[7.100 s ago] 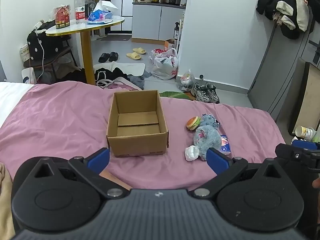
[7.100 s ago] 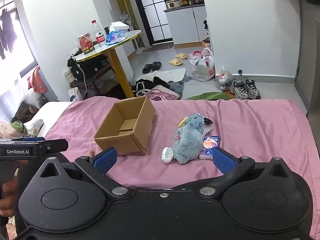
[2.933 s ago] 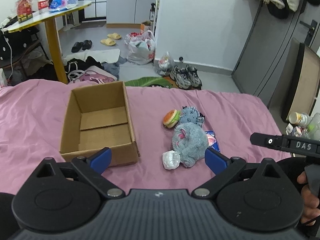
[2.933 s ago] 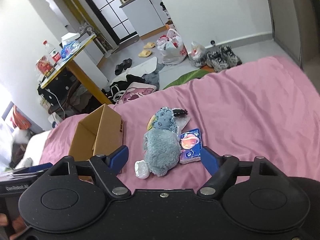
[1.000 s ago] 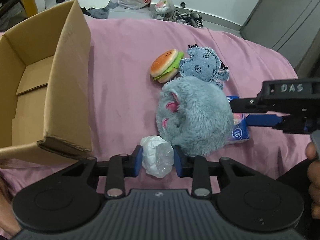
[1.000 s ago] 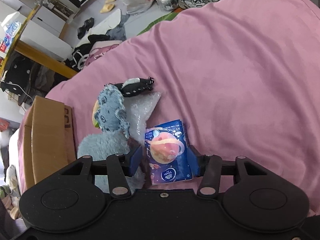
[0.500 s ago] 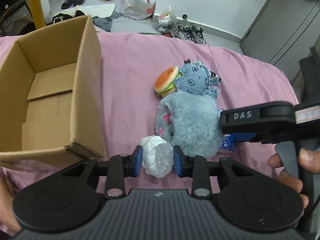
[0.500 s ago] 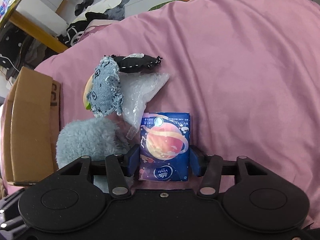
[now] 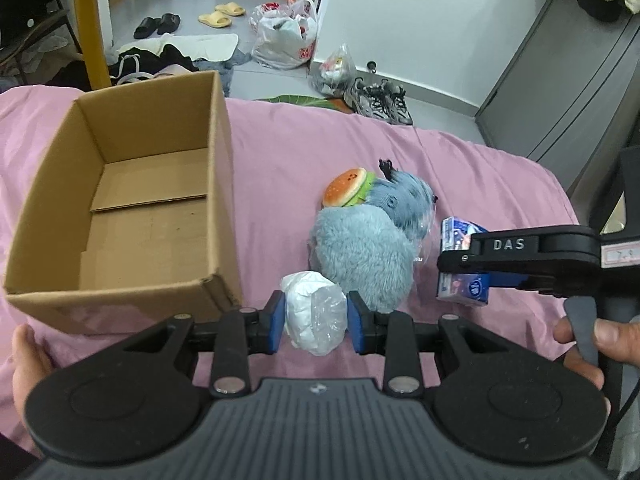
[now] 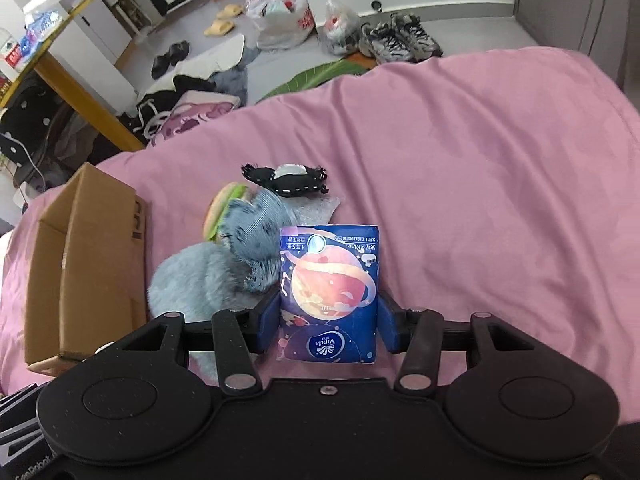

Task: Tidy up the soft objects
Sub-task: 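Carry the tissue pack and white bag over the cardboard box with both tools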

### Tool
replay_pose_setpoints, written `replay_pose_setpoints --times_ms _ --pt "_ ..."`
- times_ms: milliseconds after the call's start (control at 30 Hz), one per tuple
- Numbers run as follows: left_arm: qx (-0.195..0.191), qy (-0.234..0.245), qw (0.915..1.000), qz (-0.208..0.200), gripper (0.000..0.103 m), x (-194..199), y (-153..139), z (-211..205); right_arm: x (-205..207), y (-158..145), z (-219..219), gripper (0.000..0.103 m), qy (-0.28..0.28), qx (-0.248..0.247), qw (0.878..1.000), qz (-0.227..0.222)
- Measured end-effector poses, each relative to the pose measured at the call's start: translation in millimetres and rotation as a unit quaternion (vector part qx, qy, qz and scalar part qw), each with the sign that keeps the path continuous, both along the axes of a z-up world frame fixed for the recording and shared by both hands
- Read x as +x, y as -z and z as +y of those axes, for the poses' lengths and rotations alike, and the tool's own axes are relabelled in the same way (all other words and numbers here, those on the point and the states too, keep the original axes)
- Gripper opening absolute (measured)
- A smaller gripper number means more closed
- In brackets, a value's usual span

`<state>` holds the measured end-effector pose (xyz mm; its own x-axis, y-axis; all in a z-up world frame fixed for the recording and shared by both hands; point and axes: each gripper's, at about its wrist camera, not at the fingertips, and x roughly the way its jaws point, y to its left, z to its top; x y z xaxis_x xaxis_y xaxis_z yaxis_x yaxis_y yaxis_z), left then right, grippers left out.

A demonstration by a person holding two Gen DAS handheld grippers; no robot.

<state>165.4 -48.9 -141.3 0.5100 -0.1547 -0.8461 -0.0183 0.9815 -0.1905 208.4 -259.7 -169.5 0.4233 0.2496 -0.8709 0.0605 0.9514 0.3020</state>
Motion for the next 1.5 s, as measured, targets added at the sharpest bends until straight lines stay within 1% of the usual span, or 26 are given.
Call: replay_pose_setpoints --times_ms 100,300,533,700,867,1067,1233,1500 --pt "0.001 -0.001 1.0 -0.01 0.032 -7 -7 3 -11 -9 2 0.049 0.012 0.008 1.0 -0.009" --pt "-0.001 -0.001 0.9996 -0.027 0.032 -17 -25 10 -23 -24 11 0.049 0.015 0.015 0.999 -0.032" --pt "0.001 0.001 0.9987 -0.052 0.032 -24 -41 15 -37 -50 13 0.049 0.02 0.01 0.998 -0.062" --pt "0.003 -0.006 0.9978 -0.067 0.032 -29 -50 21 -43 -63 20 0.049 0.012 0.014 0.996 -0.088" --pt "0.003 -0.014 0.9965 -0.082 0.032 -31 -59 29 -46 -72 27 0.049 0.001 0.017 0.994 -0.104" --pt "0.007 -0.021 0.9953 -0.094 0.032 -34 -69 39 -54 -87 38 0.049 -0.02 0.022 0.99 -0.141" --pt "0.006 -0.024 0.9938 -0.108 0.032 -35 -76 47 -56 -95 44 0.049 -0.031 0.027 0.986 -0.164" --pt "0.007 -0.037 0.9923 -0.118 0.032 -32 -82 61 -61 -103 52 0.049 -0.043 0.038 0.98 -0.192"
